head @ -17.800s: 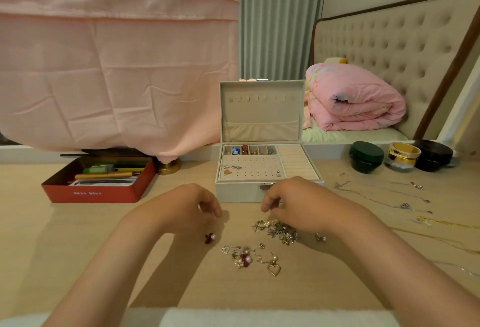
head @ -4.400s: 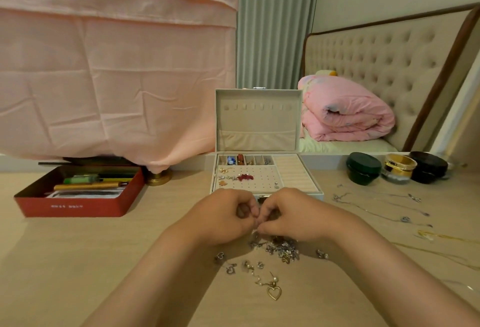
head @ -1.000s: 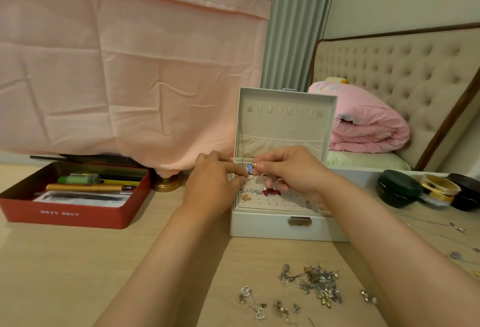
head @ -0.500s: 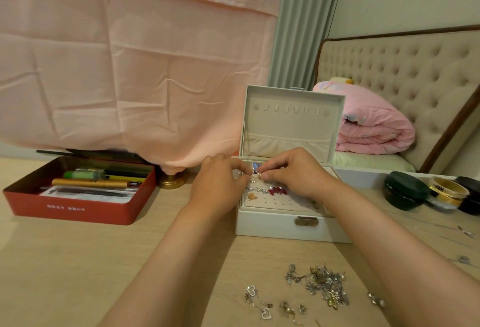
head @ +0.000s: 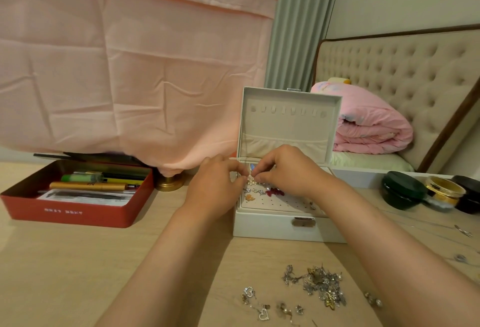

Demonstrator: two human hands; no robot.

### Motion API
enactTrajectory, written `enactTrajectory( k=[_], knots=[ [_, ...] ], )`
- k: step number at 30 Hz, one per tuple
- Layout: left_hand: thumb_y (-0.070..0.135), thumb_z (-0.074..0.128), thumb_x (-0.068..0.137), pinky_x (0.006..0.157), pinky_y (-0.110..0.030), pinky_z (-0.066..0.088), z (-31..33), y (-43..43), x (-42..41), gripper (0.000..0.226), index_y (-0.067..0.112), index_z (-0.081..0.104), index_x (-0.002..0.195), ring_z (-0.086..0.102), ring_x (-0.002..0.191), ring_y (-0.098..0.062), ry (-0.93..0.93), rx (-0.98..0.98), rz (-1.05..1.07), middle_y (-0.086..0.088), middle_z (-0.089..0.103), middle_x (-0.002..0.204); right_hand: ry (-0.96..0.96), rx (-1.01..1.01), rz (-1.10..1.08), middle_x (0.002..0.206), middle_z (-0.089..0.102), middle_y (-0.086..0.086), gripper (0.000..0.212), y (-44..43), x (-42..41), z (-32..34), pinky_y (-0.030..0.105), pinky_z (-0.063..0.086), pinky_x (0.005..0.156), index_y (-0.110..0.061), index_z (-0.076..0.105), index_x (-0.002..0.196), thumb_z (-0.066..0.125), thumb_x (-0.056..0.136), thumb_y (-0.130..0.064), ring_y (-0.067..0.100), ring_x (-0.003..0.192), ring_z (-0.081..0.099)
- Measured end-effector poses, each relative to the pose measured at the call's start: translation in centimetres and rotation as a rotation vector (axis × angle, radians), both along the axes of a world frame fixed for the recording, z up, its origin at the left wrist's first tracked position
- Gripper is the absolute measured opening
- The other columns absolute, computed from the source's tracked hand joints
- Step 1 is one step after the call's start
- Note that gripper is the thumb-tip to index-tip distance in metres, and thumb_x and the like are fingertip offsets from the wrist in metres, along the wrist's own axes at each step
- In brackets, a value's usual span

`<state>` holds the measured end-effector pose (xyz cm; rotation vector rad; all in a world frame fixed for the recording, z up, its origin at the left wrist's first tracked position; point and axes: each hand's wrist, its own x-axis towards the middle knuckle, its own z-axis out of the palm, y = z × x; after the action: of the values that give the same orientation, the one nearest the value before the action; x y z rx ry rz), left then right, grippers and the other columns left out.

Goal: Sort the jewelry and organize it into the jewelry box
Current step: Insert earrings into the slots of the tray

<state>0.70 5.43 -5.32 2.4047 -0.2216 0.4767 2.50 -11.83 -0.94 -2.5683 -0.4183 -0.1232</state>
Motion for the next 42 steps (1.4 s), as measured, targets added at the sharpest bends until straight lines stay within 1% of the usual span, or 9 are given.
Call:
enactTrajectory(
  k=[3, 6, 10, 15, 20, 27, 33, 38, 42],
  knots=[
    [0.038, 0.062, 0.092, 0.090, -0.037, 0.044, 0.1, 0.2, -0.1, 0.009, 0.042, 0.068, 0.097, 0.043, 0.114, -0.013, -0.003, 0.014, -0.006, 0.011, 0.055, 0.115, 0.019, 0.006, 0.005, 0.074, 0.075, -0.012, 0.008, -0.1, -0.5, -0.1, 0.038, 0.059, 0.081, -0.030, 0.080, 0.088, 0.078, 0.085, -0.022, 0.003, 0.066, 0.071],
    [0.040, 0.062, 0.092, 0.088, -0.036, 0.045, 0.5, 0.2, -0.2, 0.012, 0.040, 0.068, 0.102, 0.043, 0.112, -0.011, -0.041, 0.031, -0.015, 0.013, 0.051, 0.111, -0.038, 0.064, 0.005, 0.082, 0.074, -0.015, 0.011, -1.0, -1.2, 0.7, 0.035, 0.058, 0.085, -0.032, 0.080, 0.092, 0.080, 0.084, -0.023, 0.002, 0.080, 0.069],
    [0.038, 0.061, 0.090, 0.075, -0.033, 0.044, 2.2, -0.8, -1.3, 0.007, 0.036, 0.067, 0.093, 0.048, 0.093, -0.009, -0.163, 0.046, -0.070, 0.014, 0.053, 0.095, -0.114, 0.104, 0.016, 0.082, 0.073, -0.016, 0.009, -3.0, -3.9, 2.3, 0.020, 0.050, 0.074, -0.032, 0.080, 0.087, 0.080, 0.083, -0.024, -0.004, 0.078, 0.065],
    [0.035, 0.060, 0.085, 0.065, -0.031, 0.046, 3.8, -3.3, -4.6, 0.004, 0.032, 0.061, 0.085, 0.052, 0.069, -0.004, -0.096, 0.187, -0.295, 0.013, 0.061, 0.076, 0.105, -0.060, 0.129, 0.084, 0.073, -0.014, 0.009, -5.3, -8.9, 2.0, 0.006, 0.042, 0.063, -0.029, 0.081, 0.091, 0.080, 0.084, -0.022, -0.010, 0.069, 0.060],
    [0.037, 0.058, 0.084, 0.058, -0.027, 0.039, 3.4, -4.9, -7.4, 0.005, 0.035, 0.058, 0.080, 0.051, 0.063, -0.002, 0.022, 0.341, -0.382, 0.014, 0.056, 0.064, 0.203, -0.188, 0.153, 0.091, 0.074, -0.016, 0.016, -6.3, -11.5, -0.3, 0.025, 0.056, 0.084, -0.034, 0.079, 0.094, 0.077, 0.085, -0.022, 0.000, 0.084, 0.066],
    [0.038, 0.057, 0.084, 0.070, -0.028, 0.050, 1.0, -3.1, -9.7, 0.009, 0.037, 0.063, 0.091, 0.060, 0.082, -0.006, 0.222, 0.456, -0.271, 0.016, 0.066, 0.087, 0.150, -0.303, 0.229, 0.105, 0.073, -0.013, 0.026, -4.8, -11.7, -3.1, 0.032, 0.054, 0.089, -0.037, 0.075, 0.111, 0.076, 0.087, -0.028, 0.009, 0.093, 0.066],
    [0.034, 0.064, 0.088, 0.073, -0.026, 0.052, -1.9, -2.3, -10.2, 0.007, 0.039, 0.066, 0.092, 0.060, 0.078, 0.001, 0.175, 0.132, -0.218, 0.022, 0.067, 0.086, 0.163, -0.042, 0.166, 0.086, 0.075, -0.013, 0.009, -5.3, -11.4, -3.3, 0.026, 0.056, 0.079, -0.028, 0.081, 0.095, 0.075, 0.088, -0.025, 0.002, 0.078, 0.068],
    [0.017, 0.074, 0.088, 0.070, -0.019, 0.051, -2.4, -3.4, -10.6, 0.016, 0.031, 0.076, 0.094, 0.064, 0.077, -0.015, 0.135, -0.346, -0.278, 0.012, 0.073, 0.086, 0.164, 0.279, 0.078, 0.072, 0.074, -0.011, 0.003, -5.8, -10.8, -2.7, 0.019, 0.050, 0.065, -0.022, 0.082, 0.086, 0.079, 0.086, -0.022, -0.003, 0.066, 0.063],
    [0.009, 0.077, 0.084, 0.076, -0.033, 0.059, -2.2, -3.9, -10.9, 0.021, 0.023, 0.077, 0.099, 0.070, 0.083, -0.028, 0.183, -0.567, -0.320, -0.001, 0.077, 0.088, 0.228, 0.472, 0.040, 0.058, 0.068, -0.015, 0.008, -5.7, -11.1, -2.6, 0.007, 0.040, 0.053, -0.019, 0.081, 0.083, 0.083, 0.081, -0.011, -0.006, 0.051, 0.057]
  ],
)
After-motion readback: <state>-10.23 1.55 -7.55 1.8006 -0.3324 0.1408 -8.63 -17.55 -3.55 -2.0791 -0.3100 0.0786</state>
